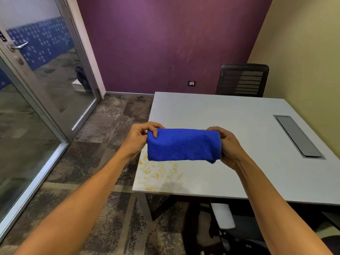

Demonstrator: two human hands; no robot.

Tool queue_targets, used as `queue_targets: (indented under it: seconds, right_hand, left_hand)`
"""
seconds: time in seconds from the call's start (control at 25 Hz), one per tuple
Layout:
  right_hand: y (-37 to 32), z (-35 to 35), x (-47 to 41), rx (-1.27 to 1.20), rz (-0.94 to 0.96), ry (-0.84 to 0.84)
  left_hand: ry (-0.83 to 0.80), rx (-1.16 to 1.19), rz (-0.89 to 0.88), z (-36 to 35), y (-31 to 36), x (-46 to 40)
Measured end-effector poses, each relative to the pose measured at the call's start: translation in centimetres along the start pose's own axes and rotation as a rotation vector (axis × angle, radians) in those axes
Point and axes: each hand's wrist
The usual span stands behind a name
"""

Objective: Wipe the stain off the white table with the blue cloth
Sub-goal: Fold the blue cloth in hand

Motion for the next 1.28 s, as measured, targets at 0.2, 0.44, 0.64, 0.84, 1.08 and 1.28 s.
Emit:
queue_targets:
  seconds: [0.2,0.44,0.64,0.84,1.08,1.28]
  right_hand:
    - [0.3,0.4,-0.2,-0.139,-0.102,-0.048]
    - [2.3,2.7,-0.7,-0.355,-0.16,-0.102]
    - [3.9,3.6,-0.8,-0.217,-0.135,-0.128]
    - [4.0,4.4,-0.6,0.002,-0.031,-0.158]
    - [6.1,2.7,-0.4,0.417,-0.048,-0.321]
    - [7.0,2.5,-1.7,0.317,-0.115,-0.347]
  left_hand:
    - [0.036,0.052,0.078,-1.2,-1.0,0.1]
    - [0.149,0.184,0.217,-3.3,-1.7,0.5]
    - [0.158,0.254,0.29,-4.8,-2.3,1.8]
    - [0.058,0.256,0.5,-4.2,-4.6,4.6]
    - [-0.287,0.02,0.371,-8.8,-6.7,7.8]
    - [-0.287,-0.133,0.329,-11.9,-8.7,8.1]
Point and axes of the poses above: each hand's wrist, its own x-axis away from the middle knuckle, its own z-axis out of the back of the hand, y = z × x, and after that the axes turned 12 degrees about -z, right-handed
